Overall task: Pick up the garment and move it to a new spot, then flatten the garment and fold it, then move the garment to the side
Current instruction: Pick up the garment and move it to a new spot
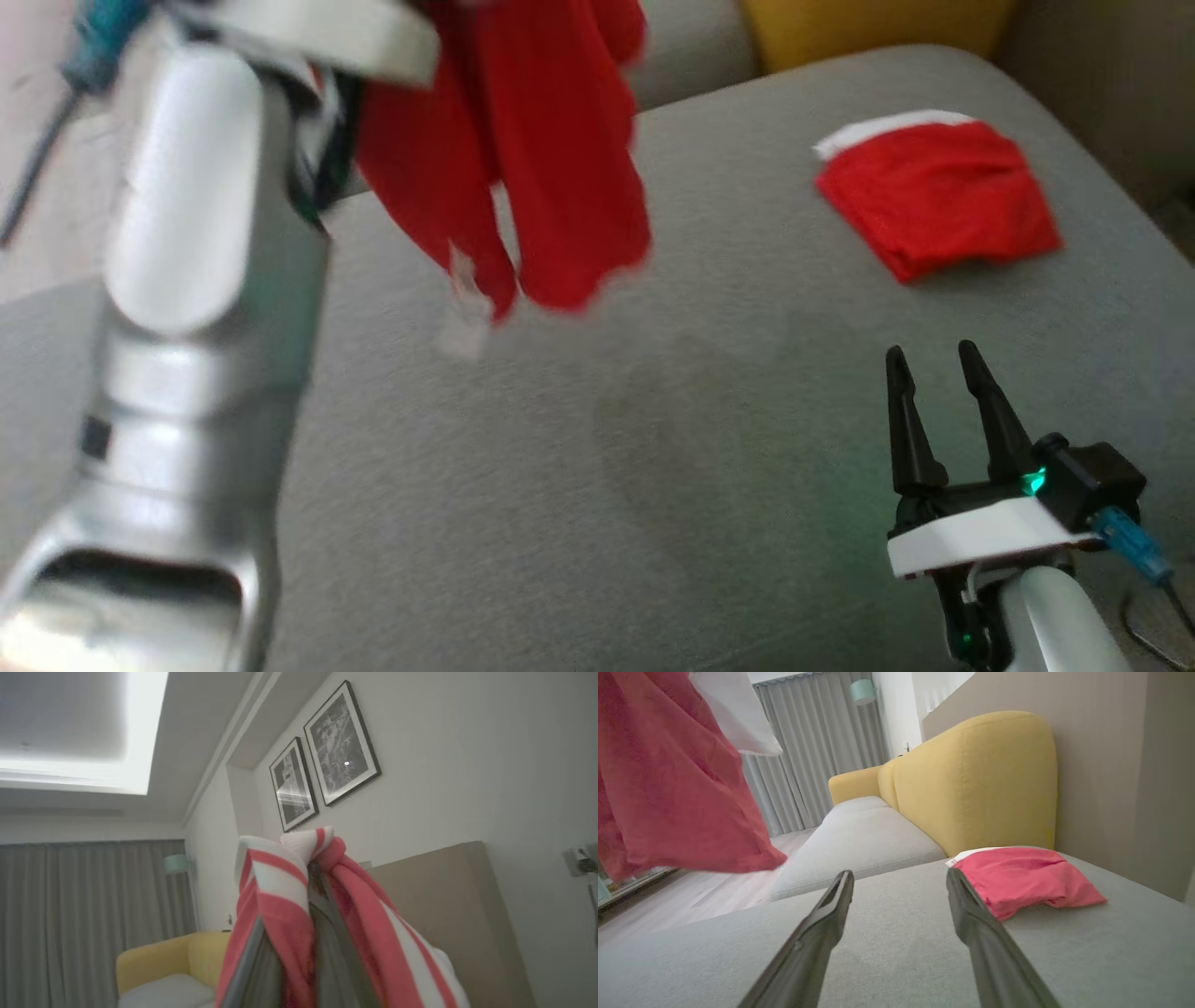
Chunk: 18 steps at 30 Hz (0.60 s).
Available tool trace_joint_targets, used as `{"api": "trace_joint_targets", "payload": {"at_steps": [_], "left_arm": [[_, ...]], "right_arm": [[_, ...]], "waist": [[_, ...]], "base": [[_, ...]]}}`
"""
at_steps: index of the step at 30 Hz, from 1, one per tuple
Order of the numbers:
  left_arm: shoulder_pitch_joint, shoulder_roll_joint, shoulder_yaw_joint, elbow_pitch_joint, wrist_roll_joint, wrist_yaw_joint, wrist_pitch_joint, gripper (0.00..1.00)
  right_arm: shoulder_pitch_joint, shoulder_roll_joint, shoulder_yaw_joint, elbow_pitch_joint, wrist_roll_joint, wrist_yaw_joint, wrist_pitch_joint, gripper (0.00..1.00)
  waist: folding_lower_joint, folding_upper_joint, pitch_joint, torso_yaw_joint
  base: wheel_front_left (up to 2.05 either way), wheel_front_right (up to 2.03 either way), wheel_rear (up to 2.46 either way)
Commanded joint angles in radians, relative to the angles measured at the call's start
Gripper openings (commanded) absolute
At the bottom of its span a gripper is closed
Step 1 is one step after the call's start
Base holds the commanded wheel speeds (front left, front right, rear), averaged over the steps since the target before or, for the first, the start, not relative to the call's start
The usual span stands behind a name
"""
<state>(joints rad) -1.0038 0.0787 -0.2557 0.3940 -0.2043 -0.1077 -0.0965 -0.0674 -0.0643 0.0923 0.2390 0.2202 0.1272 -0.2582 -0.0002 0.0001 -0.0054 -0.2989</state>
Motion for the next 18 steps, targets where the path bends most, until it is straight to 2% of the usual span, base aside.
{"api": "trace_joint_targets", "payload": {"at_steps": [1, 6, 8, 9, 10, 11, 15, 18], "left_arm": [[0.039, 0.029, 0.016, -0.022, -0.024, -0.007, 0.008, 0.00], [0.289, 0.060, -0.065, -0.009, -0.062, -0.019, -0.032, 0.00], [0.403, 0.048, -0.085, 0.025, -0.087, -0.019, -0.056, 0.00], [0.451, 0.044, -0.096, 0.045, -0.088, -0.018, -0.072, 0.04], [0.497, 0.039, -0.104, 0.068, -0.089, -0.012, -0.087, 0.96], [0.539, 0.035, -0.110, 0.091, -0.088, -0.002, -0.103, 1.00], [0.680, 0.016, -0.104, 0.148, -0.080, 0.064, -0.155, 1.00], [0.783, -0.001, -0.061, 0.110, -0.085, 0.127, -0.164, 1.00]], "right_arm": [[-0.016, 0.010, 0.023, -0.040, 0.006, 0.003, -0.004, 1.00], [-0.018, 0.013, 0.012, -0.048, 0.004, 0.003, -0.004, 1.00], [-0.015, 0.013, 0.007, -0.047, 0.003, 0.003, -0.004, 1.00], [-0.014, 0.014, 0.010, -0.045, 0.006, 0.003, -0.004, 1.00], [-0.014, 0.014, 0.017, -0.042, 0.007, 0.003, -0.004, 1.00], [-0.013, 0.014, 0.026, -0.038, 0.008, 0.003, -0.004, 1.00], [0.003, 0.014, 0.033, -0.022, -0.002, 0.003, -0.004, 1.00], [0.031, 0.014, 0.019, -0.010, -0.021, 0.003, -0.004, 1.00]], "waist": [[0.0002, -0.0001, 0.019, -0.031], [0.0002, -0.0001, 0.087, -0.020], [0.0002, -0.0001, 0.104, -0.002], [0.0002, -0.0001, 0.111, 0.010], [0.0002, -0.0001, 0.114, 0.022], [0.0002, -0.0001, 0.114, 0.034], [0.0002, -0.0001, 0.083, 0.093], [0.0002, -0.0001, 0.036, 0.145]], "base": [[0.00, 0.00, 0.00], [0.00, 0.00, 0.00], [0.00, 0.00, 0.00], [0.00, 0.00, 0.00], [0.00, 0.00, 0.00], [0.00, 0.00, 0.00], [0.00, 0.00, 0.00], [0.00, 0.00, 0.00]]}}
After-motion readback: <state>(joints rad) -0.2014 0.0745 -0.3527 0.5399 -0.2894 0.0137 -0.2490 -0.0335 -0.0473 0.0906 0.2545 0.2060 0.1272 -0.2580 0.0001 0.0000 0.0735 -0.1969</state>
